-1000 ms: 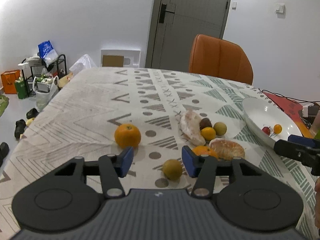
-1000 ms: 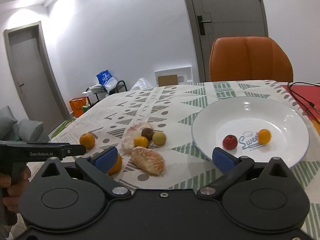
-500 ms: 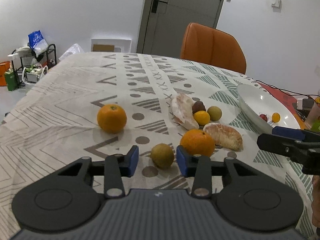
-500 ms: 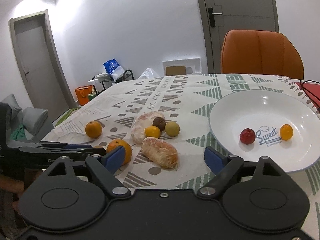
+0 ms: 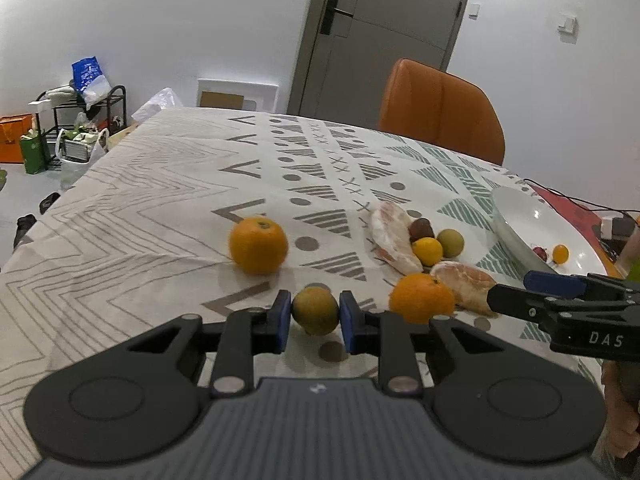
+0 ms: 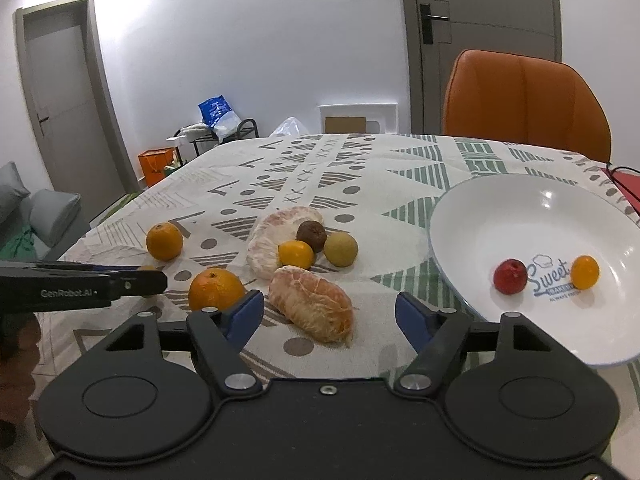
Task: Organize fruits
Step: 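Close the left tool on a greenish round fruit, then close the right tool on a peeled pomelo piece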
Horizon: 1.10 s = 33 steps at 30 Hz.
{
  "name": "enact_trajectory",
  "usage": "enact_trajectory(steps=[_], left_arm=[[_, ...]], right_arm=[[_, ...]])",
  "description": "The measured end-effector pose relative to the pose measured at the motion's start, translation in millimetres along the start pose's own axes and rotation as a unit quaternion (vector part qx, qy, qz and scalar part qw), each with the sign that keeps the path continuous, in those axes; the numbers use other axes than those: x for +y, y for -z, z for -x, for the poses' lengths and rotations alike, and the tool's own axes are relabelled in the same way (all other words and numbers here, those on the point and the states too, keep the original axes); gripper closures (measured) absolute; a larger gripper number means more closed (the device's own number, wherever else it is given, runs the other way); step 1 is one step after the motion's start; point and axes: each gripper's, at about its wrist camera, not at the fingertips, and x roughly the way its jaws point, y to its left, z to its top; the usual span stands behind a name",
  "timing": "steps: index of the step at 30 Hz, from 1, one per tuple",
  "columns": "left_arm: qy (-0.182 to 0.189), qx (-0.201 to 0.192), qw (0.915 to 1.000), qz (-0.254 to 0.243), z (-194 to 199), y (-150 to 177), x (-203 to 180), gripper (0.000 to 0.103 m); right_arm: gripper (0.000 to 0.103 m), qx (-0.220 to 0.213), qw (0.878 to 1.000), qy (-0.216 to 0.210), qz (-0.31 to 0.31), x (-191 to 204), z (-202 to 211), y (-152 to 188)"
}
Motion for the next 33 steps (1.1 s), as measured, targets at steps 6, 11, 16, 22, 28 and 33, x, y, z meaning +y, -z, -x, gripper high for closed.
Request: enact_trajectory(steps=[6, 11, 16, 22, 28, 33], left_arm=[[0.004, -0.007, 0.9998, 0.016, 4, -4, 7, 0.079], [0.011, -0.019, 0.9994, 0.026, 11, -8, 11, 0.079], [0.011, -0.027, 0.9990, 0.035, 22, -10, 16, 0.079], [0.013, -0.018, 0.9994, 0.027, 26, -10, 17, 0.079], [0.012, -0.010, 0.9996, 0.023, 21, -10, 17, 0.079], [0.008, -0.003, 0.9998, 0.019, 16, -12, 16, 0.079]], right_arm=[[0.035, 0.009, 1.000, 0.006, 0.019, 5, -9, -5], [0.040, 0.025, 0.999, 0.005, 0.037, 9, -21, -12], [0.049, 0.061, 0.997, -0.012, 0.046, 17, -28, -9], [0.053, 0.076, 0.996, -0.045, 0.029, 15, -15, -5], [0.053, 0.069, 0.997, -0.034, 0.031, 15, -15, -5], [0.053, 0.064, 0.996, -0.033, 0.047, 19, -24, -6]])
